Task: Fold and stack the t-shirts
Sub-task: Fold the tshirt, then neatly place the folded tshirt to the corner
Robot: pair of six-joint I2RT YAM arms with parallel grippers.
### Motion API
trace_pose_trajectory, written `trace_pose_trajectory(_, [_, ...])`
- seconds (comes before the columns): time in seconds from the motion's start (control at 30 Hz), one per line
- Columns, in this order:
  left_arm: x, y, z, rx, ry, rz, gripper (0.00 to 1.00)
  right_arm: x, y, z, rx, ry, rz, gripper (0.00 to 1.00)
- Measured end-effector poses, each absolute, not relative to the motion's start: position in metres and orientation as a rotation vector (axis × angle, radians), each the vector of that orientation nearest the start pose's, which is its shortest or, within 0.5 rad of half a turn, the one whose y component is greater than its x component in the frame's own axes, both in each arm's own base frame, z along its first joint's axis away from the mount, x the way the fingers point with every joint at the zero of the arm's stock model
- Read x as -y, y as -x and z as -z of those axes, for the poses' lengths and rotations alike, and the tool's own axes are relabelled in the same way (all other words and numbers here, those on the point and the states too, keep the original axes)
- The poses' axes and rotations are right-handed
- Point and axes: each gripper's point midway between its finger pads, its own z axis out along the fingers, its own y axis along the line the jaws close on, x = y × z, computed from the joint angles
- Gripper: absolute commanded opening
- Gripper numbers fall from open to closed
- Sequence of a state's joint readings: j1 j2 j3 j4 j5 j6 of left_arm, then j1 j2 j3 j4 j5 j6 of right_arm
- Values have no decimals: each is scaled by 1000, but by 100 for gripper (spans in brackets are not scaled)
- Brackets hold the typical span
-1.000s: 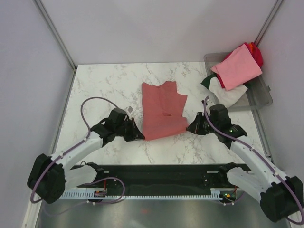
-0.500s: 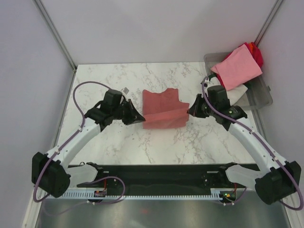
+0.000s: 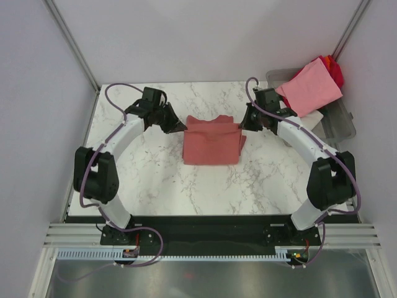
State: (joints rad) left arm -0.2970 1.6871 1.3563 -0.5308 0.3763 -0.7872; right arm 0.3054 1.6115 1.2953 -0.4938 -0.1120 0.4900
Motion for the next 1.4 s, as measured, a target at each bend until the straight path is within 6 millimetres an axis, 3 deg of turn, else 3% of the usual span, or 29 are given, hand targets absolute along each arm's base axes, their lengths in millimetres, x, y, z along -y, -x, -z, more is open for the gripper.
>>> trace_pose_trajectory(0.13, [212,-426,-149,-2547,489,912,2,-165,-438,-147,-2418,-204,-508,0])
trace_pose_trajectory(0.17, [212,-441,-145,-2545,499,916,21,-164,-450,-144,-2418,-214,-512,9])
trace_pose_trajectory(0.2, [211,-457,-141,-2537,502,918,44,-164,-465,-139,-2414,-227,-518,36])
trace_pose_trajectory(0.23, [211,-473,-137,-2532,505,923,64,-163,-480,-135,-2409,-247,-522,93])
trace_pose_trajectory(0.27, [210,-490,-132,-2522,504,927,99,-162,-498,-128,-2399,-267,-522,98])
trace_pose_trajectory(0.33, [206,-521,-124,-2492,505,928,100,-157,-528,-112,-2380,-285,-516,98])
trace_pose_trajectory(0.43, [197,-546,-105,-2486,513,913,100,-149,-540,-83,-2399,-306,-514,96])
trace_pose_trajectory(0.53, [189,-544,-94,-2515,504,878,98,-142,-530,-62,-2411,-314,-521,91])
trace_pose_trajectory(0.67, [191,-533,-91,-2533,443,859,92,-143,-513,-49,-2427,-295,-547,81])
trace_pose_trajectory(0.93, [192,-498,-58,-2625,375,797,94,-148,-509,-55,-2369,-249,-593,72])
trace_pose_trajectory(1.03, [192,-487,-45,-2658,362,790,89,-146,-500,-58,-2354,-243,-591,71])
trace_pose_trajectory(1.27, [203,-486,-44,-2645,296,798,85,-143,-489,-72,-2319,-233,-588,71])
trace_pose_trajectory(1.3, [207,-485,-44,-2646,283,799,83,-143,-489,-74,-2314,-232,-589,71])
trace_pose_trajectory(1.4, [218,-480,-43,-2654,246,802,62,-143,-493,-83,-2283,-225,-592,71])
